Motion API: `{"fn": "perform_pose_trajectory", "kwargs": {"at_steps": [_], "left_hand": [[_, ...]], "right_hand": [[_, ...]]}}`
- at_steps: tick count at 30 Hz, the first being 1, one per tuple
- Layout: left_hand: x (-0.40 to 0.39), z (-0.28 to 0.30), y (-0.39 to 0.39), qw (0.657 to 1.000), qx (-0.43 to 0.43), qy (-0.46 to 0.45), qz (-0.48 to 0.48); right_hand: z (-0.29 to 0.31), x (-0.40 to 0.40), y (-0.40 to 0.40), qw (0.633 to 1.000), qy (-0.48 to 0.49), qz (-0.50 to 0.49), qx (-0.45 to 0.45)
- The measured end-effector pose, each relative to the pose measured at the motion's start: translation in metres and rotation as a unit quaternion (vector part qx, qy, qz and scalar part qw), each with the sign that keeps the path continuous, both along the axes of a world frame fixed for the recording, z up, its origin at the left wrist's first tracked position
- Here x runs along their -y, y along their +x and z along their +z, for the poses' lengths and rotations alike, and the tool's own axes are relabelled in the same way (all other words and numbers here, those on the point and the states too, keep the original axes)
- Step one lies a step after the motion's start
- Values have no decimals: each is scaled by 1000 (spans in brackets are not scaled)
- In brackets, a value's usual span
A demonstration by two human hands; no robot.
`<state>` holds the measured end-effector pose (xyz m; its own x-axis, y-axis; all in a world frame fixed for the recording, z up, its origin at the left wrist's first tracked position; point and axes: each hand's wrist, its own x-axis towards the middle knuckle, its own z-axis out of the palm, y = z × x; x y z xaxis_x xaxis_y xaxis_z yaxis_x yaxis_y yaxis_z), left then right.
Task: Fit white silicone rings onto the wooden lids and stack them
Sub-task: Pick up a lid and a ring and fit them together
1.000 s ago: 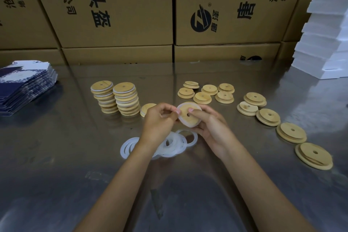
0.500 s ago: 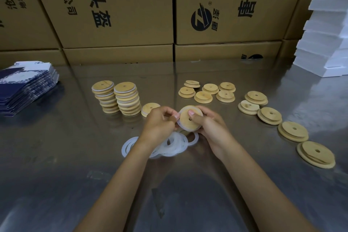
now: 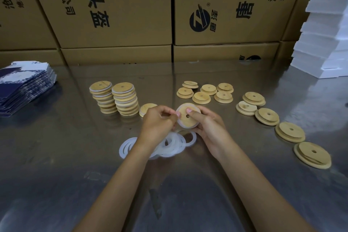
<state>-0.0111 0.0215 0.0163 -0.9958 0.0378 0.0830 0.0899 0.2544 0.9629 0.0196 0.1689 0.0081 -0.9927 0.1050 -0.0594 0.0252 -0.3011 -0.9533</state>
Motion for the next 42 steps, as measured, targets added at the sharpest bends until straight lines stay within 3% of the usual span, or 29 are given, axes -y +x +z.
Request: {"fn": "perform_pose_trajectory", "kwargs": {"at_steps": [7, 15, 21, 23, 28, 35, 42], "left_hand": [[2, 0, -3, 997, -45, -58, 4], [4, 4, 1, 975, -138, -177, 8], [2, 2, 7, 949, -197, -247, -10], [0, 2, 8, 955, -192, -227, -22], [3, 7, 3, 993, -77, -83, -28], [3, 4, 2, 998, -19, -39, -44], [2, 1, 1, 998, -28, -44, -44]], "right_hand": [[1, 0, -1, 1000, 11, 1, 12], [-1, 0, -1, 988, 146, 24, -34], [1, -7, -1, 991, 127, 34, -27], [2, -9, 0, 993, 108, 36, -22], [5, -10, 1, 996, 76, 42, -13], [3, -10, -1, 998, 58, 19, -22], [2, -10, -4, 997, 73, 11, 2]]}}
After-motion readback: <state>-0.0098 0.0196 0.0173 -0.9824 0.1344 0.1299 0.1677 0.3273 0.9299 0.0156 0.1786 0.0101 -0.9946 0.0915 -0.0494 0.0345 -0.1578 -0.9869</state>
